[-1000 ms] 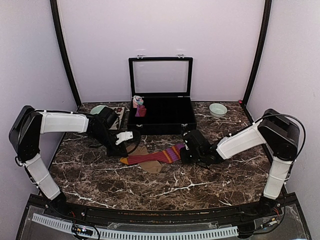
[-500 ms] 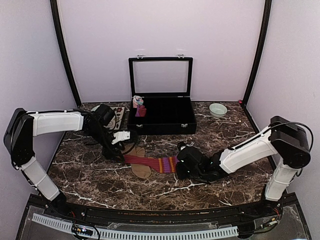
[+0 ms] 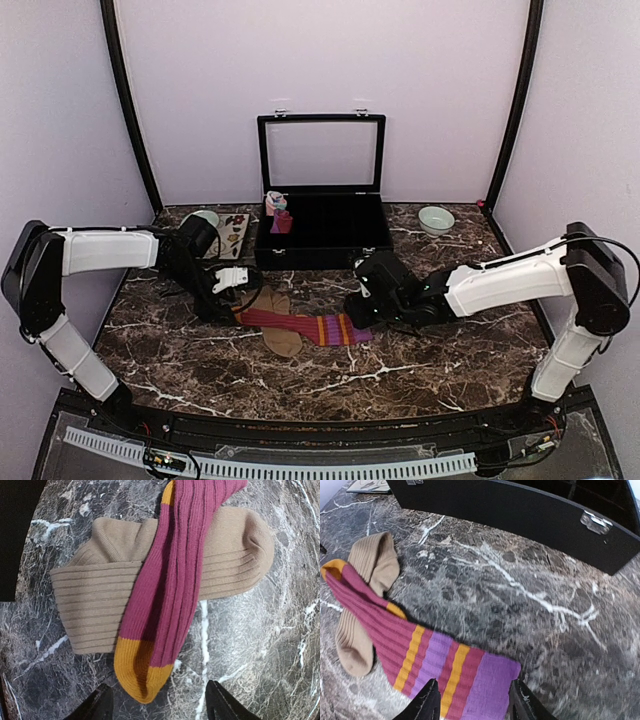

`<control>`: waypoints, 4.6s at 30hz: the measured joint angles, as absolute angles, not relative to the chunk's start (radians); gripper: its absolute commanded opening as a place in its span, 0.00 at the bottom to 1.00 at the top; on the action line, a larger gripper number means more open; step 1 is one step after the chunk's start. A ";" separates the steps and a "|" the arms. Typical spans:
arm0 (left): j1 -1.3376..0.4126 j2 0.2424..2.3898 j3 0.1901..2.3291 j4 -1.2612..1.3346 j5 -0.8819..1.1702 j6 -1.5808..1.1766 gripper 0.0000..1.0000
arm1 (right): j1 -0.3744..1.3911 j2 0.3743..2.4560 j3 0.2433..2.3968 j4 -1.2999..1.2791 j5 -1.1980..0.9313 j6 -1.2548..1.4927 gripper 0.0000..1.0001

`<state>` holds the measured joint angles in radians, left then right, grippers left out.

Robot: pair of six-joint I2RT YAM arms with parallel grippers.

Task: Roll the socks
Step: Adjust the sock at the center of the board.

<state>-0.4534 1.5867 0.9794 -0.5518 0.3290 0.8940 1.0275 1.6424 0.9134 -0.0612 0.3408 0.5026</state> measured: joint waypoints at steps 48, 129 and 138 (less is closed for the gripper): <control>-0.635 1.839 1.304 -0.356 0.263 0.771 0.00 | 1.292 1.787 0.855 -0.031 0.484 0.807 0.18; -0.332 1.639 0.819 -0.113 0.063 0.769 0.13 | 1.439 1.718 1.154 -0.420 0.671 0.503 0.00; -0.310 1.562 0.876 -0.226 0.063 0.777 0.15 | 1.590 2.082 1.409 -0.453 0.664 0.329 0.00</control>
